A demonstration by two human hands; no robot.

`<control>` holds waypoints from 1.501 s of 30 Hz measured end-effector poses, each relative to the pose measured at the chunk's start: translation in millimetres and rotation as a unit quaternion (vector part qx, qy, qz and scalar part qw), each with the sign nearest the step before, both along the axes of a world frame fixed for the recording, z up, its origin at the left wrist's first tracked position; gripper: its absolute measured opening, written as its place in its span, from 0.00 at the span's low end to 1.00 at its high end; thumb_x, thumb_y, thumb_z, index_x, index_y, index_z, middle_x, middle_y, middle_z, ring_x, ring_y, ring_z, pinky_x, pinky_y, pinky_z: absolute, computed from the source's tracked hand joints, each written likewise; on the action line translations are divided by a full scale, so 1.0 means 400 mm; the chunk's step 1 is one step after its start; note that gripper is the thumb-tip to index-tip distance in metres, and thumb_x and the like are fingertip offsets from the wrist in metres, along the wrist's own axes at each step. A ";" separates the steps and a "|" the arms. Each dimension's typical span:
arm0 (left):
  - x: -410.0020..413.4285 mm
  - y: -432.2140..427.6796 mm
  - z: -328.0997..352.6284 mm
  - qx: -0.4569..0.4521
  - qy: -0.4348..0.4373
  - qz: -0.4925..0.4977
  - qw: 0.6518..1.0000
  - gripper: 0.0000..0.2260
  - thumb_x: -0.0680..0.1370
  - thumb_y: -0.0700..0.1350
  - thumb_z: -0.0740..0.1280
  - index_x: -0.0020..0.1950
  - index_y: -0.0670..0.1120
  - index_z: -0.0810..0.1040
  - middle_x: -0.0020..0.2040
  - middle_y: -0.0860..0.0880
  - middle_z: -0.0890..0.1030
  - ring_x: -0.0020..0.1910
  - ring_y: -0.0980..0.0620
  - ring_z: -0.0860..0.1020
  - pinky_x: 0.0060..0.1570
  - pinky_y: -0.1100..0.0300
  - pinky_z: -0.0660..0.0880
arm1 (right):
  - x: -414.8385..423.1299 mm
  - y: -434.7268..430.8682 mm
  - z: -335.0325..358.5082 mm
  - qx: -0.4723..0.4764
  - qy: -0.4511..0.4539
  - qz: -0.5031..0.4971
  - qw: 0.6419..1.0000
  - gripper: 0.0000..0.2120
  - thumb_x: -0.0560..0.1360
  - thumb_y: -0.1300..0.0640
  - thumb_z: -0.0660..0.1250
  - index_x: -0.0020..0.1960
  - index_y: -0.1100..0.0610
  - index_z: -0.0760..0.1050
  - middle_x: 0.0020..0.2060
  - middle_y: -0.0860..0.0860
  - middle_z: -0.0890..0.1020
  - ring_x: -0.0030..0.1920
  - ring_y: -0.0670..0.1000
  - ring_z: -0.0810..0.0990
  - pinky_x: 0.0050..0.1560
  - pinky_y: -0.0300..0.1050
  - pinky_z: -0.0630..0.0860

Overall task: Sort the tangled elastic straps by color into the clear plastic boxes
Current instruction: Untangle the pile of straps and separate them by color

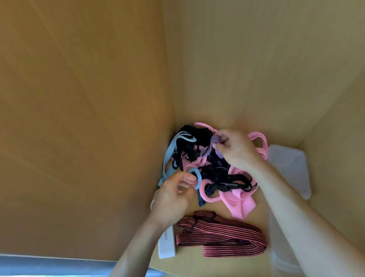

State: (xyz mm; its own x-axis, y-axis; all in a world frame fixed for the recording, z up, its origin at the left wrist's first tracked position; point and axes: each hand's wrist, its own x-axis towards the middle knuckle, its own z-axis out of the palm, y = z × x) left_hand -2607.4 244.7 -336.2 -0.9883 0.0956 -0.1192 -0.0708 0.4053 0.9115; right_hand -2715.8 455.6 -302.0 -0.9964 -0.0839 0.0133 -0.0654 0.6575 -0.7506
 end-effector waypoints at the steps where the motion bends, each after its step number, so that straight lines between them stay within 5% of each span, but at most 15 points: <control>1: -0.009 0.006 0.004 0.011 -0.002 0.006 1.000 0.09 0.75 0.46 0.65 0.53 0.54 0.81 0.52 0.56 0.85 0.54 0.55 0.81 0.59 0.51 0.77 | -0.005 0.017 0.020 -0.029 0.002 -0.005 1.000 0.12 0.77 0.60 0.70 0.41 0.46 0.75 0.37 0.46 0.83 0.37 0.51 0.81 0.44 0.47 0.76; 8: -0.114 0.062 0.036 0.042 -0.027 -0.012 0.999 0.09 0.78 0.35 0.66 0.54 0.47 0.81 0.51 0.50 0.81 0.50 0.47 0.81 0.54 0.50 0.80 | 0.002 0.100 0.186 -0.119 0.074 0.008 0.990 0.10 0.79 0.56 0.68 0.45 0.41 0.73 0.42 0.44 0.86 0.37 0.43 0.81 0.47 0.53 0.78; 11: -0.155 0.110 0.049 0.044 -0.017 -0.034 0.998 0.09 0.78 0.38 0.68 0.56 0.49 0.79 0.52 0.50 0.79 0.48 0.52 0.78 0.43 0.62 0.75 | 0.033 0.101 0.269 -0.152 0.118 0.013 0.981 0.08 0.77 0.52 0.66 0.45 0.38 0.74 0.43 0.48 0.85 0.40 0.54 0.82 0.46 0.57 0.78; 15: -0.194 0.180 0.066 0.012 0.041 -0.050 0.998 0.15 0.74 0.46 0.75 0.56 0.56 0.75 0.52 0.59 0.78 0.53 0.58 0.78 0.55 0.64 0.74 | 0.076 0.100 0.380 -0.214 0.173 0.008 0.961 0.02 0.73 0.47 0.67 0.45 0.40 0.75 0.39 0.44 0.86 0.41 0.50 0.82 0.35 0.42 0.79; 19: -0.218 0.237 0.078 0.010 0.049 -0.072 0.996 0.19 0.72 0.50 0.77 0.59 0.53 0.74 0.55 0.57 0.81 0.55 0.60 0.79 0.57 0.61 0.76 | 0.114 0.110 0.460 -0.254 0.219 0.009 0.942 0.02 0.78 0.53 0.66 0.49 0.48 0.74 0.38 0.43 0.86 0.41 0.47 0.84 0.34 0.43 0.81; 23: -0.243 0.266 0.065 0.018 0.023 -0.096 0.995 0.10 0.80 0.46 0.68 0.58 0.43 0.77 0.51 0.50 0.82 0.48 0.49 0.79 0.55 0.54 0.76 | 0.153 0.120 0.503 -0.335 0.223 0.004 0.916 0.03 0.82 0.59 0.64 0.50 0.53 0.73 0.37 0.47 0.86 0.40 0.51 0.85 0.33 0.46 0.81; 25: -0.245 0.259 0.047 0.035 0.011 -0.101 0.994 0.09 0.83 0.43 0.63 0.57 0.41 0.80 0.45 0.52 0.81 0.44 0.52 0.76 0.51 0.59 0.73 | 0.172 0.138 0.520 -0.388 0.225 -0.003 0.894 0.02 0.82 0.57 0.64 0.50 0.54 0.73 0.38 0.50 0.86 0.41 0.54 0.84 0.33 0.46 0.80; 28: -0.240 0.236 0.040 0.018 0.018 -0.103 0.994 0.10 0.85 0.43 0.61 0.60 0.48 0.82 0.54 0.53 0.84 0.54 0.56 0.78 0.53 0.72 0.71 | 0.187 0.168 0.537 -0.418 0.254 -0.026 0.872 0.03 0.80 0.55 0.65 0.50 0.55 0.74 0.38 0.51 0.86 0.42 0.55 0.84 0.33 0.46 0.78; 31: -0.253 0.216 0.058 -0.016 0.055 -0.094 0.994 0.11 0.84 0.41 0.60 0.53 0.52 0.81 0.42 0.59 0.82 0.43 0.57 0.77 0.44 0.68 0.72 | 0.179 0.180 0.526 -0.401 0.262 -0.051 0.876 0.02 0.81 0.56 0.65 0.50 0.53 0.75 0.36 0.49 0.85 0.42 0.54 0.85 0.36 0.45 0.78; 33: -0.257 0.209 0.090 -0.032 0.076 -0.097 0.992 0.11 0.84 0.40 0.59 0.52 0.50 0.81 0.30 0.62 0.77 0.29 0.63 0.73 0.29 0.72 0.66 | 0.163 0.176 0.503 -0.389 0.252 -0.071 0.883 0.04 0.82 0.59 0.65 0.48 0.53 0.76 0.33 0.47 0.84 0.39 0.49 0.84 0.38 0.43 0.78; 35: -0.252 0.212 0.136 -0.029 0.110 -0.109 0.987 0.12 0.82 0.39 0.58 0.52 0.47 0.81 0.27 0.59 0.74 0.24 0.61 0.68 0.26 0.67 0.63 | 0.144 0.171 0.474 -0.378 0.237 -0.095 0.890 0.06 0.82 0.61 0.65 0.47 0.54 0.76 0.32 0.48 0.83 0.36 0.47 0.83 0.40 0.40 0.79; 38: -0.238 0.228 0.211 -0.013 0.162 -0.130 0.978 0.14 0.75 0.42 0.56 0.49 0.52 0.80 0.38 0.40 0.81 0.36 0.44 0.75 0.43 0.49 0.74 | 0.118 0.166 0.426 -0.360 0.197 -0.129 0.903 0.06 0.81 0.60 0.66 0.46 0.55 0.75 0.30 0.49 0.84 0.32 0.46 0.83 0.36 0.36 0.77; 40: -0.229 0.236 0.256 0.007 0.175 -0.138 0.975 0.14 0.75 0.41 0.55 0.50 0.46 0.80 0.42 0.31 0.79 0.37 0.44 0.73 0.45 0.44 0.74 | 0.102 0.163 0.394 -0.355 0.160 -0.154 0.908 0.07 0.81 0.58 0.67 0.44 0.55 0.73 0.27 0.48 0.83 0.27 0.45 0.81 0.30 0.38 0.75; 45: -0.213 0.241 0.347 0.029 0.193 -0.137 0.971 0.10 0.79 0.38 0.56 0.48 0.39 0.78 0.36 0.42 0.78 0.34 0.40 0.74 0.40 0.42 0.74 | 0.081 0.156 0.323 -0.413 0.045 -0.166 0.894 0.07 0.81 0.58 0.67 0.45 0.56 0.72 0.28 0.50 0.83 0.22 0.47 0.79 0.22 0.37 0.73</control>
State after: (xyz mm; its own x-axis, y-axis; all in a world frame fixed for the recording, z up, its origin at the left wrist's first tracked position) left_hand -2692.6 340.9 -197.5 -0.8953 0.3558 0.2680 0.3830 0.3076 0.8710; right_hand -2683.4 518.0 -172.7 -0.9563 0.2920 0.0159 -0.0544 -0.1242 -0.9908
